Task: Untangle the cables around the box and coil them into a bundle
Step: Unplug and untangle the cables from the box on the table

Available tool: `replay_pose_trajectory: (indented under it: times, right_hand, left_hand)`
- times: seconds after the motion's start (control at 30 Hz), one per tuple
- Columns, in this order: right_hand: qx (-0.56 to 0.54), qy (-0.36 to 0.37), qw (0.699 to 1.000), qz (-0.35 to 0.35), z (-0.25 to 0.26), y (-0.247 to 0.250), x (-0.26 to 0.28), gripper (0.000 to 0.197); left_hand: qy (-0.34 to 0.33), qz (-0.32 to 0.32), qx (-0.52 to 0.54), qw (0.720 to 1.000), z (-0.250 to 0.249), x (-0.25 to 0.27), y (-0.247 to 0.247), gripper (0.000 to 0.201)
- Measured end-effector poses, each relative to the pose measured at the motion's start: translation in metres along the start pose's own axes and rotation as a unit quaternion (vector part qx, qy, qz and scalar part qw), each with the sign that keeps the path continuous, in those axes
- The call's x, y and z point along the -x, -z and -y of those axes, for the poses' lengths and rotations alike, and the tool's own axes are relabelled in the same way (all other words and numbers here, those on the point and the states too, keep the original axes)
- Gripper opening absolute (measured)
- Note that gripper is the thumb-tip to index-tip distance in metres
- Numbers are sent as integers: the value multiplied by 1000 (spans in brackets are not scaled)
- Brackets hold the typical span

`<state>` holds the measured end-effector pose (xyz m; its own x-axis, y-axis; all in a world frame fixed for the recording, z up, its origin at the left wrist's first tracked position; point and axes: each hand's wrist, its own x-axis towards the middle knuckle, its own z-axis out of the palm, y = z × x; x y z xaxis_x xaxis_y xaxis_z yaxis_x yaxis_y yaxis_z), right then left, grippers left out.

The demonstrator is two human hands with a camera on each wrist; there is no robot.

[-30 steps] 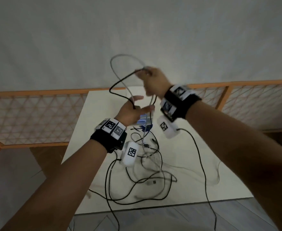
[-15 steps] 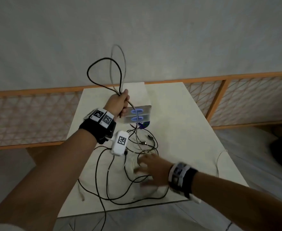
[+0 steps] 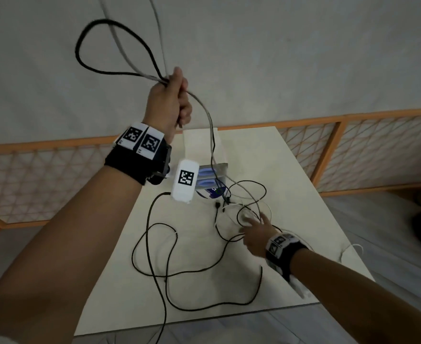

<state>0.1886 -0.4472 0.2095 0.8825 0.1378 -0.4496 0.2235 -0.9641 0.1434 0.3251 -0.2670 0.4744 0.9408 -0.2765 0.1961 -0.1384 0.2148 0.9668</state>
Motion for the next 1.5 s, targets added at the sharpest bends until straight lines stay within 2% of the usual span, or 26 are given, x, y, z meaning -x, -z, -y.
replay_pose_trajectory:
  times: [0.03, 0.07, 0.13, 0.17, 0.2, 0.27, 0.33, 0.37, 0.4, 0.5, 0.53, 0.6, 0.67, 0.77, 0.87, 0.93, 1.03, 1.1, 1.13, 1.2, 1.23, 1.27, 1.3, 1.4, 1.43, 1.5]
  right_hand:
    - [-75, -22, 992, -97, 3, 22, 1, 38]
    - [-163, -43, 959, -227, 4, 44, 4, 40]
    - [-296, -76, 836, -456, 4, 90, 9, 38]
    - [-349, -72, 788, -502, 3, 111, 10, 39]
    - [-403, -48, 767, -496, 1, 131, 8, 50]
    - [-555, 37, 735, -387, -3, 162, 1, 61]
    - [-697, 94, 667, -246, 1, 166, -12, 24]
    - [-732, 74, 648, -197, 5, 157, -18, 24]
    - [-738, 42, 655, -157, 8, 134, -30, 35]
    - [-532, -117, 838, -30, 11, 56, -36, 29]
    - [-457, -158, 875, 13, 8, 28, -38, 36]
    - [-383, -167, 907, 57, -1, 8, -34, 41]
    - [-410, -173, 895, 0, -12, 27, -29, 39]
    - [-616, -198, 741, -181, -35, 83, -22, 39]
    - [-667, -144, 687, -250, -54, 147, -7, 34]
    - [-635, -118, 716, -266, -56, 180, 1, 29]
    - [-436, -196, 845, -240, -50, 192, -2, 36]
    - [-418, -198, 838, -290, -45, 191, -4, 37]
    - [-522, -136, 781, -316, -45, 192, -2, 28]
    - [-735, -43, 585, -340, -47, 195, 5, 18]
    - [-770, -39, 544, -331, -47, 197, 7, 22]
    - [-770, -34, 557, -309, -44, 196, 9, 23]
    - [-747, -30, 600, -285, -38, 194, 12, 21]
    - [-583, -24, 787, -202, -14, 179, 13, 11]
    - [-550, -13, 817, -173, -7, 171, 11, 22]
    - [-549, 11, 827, -120, 5, 154, 14, 37]
  left_hand:
    - [21, 5, -19, 1000, 6, 0, 2, 36]
    - [46, 14, -39, 998, 16, 2, 3, 35]
    - [90, 46, -73, 992, 40, 12, 0, 35]
    - [111, 68, -92, 987, 51, 19, -4, 34]
    - [129, 94, -110, 981, 60, 27, -8, 34]
    - [140, 140, -123, 972, 68, 39, -19, 35]
    - [111, 147, -106, 977, 57, 39, -29, 36]
    - [87, 129, -85, 984, 46, 36, -31, 36]
    - [60, 101, -58, 991, 30, 31, -32, 35]
    - [-12, 29, 19, 999, -18, 17, -26, 36]
    - [-23, 18, 33, 999, -28, 15, -23, 37]
    - [-12, -5, 13, 1000, -25, 12, -16, 37]
    - [34, -19, -67, 997, 2, 12, -11, 37]
    - [128, -8, -231, 965, 65, 24, -1, 43]
    - [205, 46, -257, 943, 124, 49, 3, 35]
    - [245, 51, -225, 942, 148, 62, 2, 30]
    - [273, -8, -147, 951, 156, 62, 4, 42]
    - [265, -53, -104, 957, 147, 59, 7, 41]
    - [251, -55, -87, 962, 140, 59, 9, 37]
    - [221, -24, -67, 973, 129, 58, 11, 31]
    - [217, -3, -58, 975, 124, 59, 10, 29]
    - [219, 18, -50, 974, 123, 58, 8, 31]
    - [224, 36, -46, 973, 123, 58, 5, 37]
    - [223, 56, -57, 971, 125, 57, -11, 56]
    - [221, 51, -68, 972, 125, 58, -16, 51]
    - [210, 56, -86, 972, 128, 58, -21, 30]
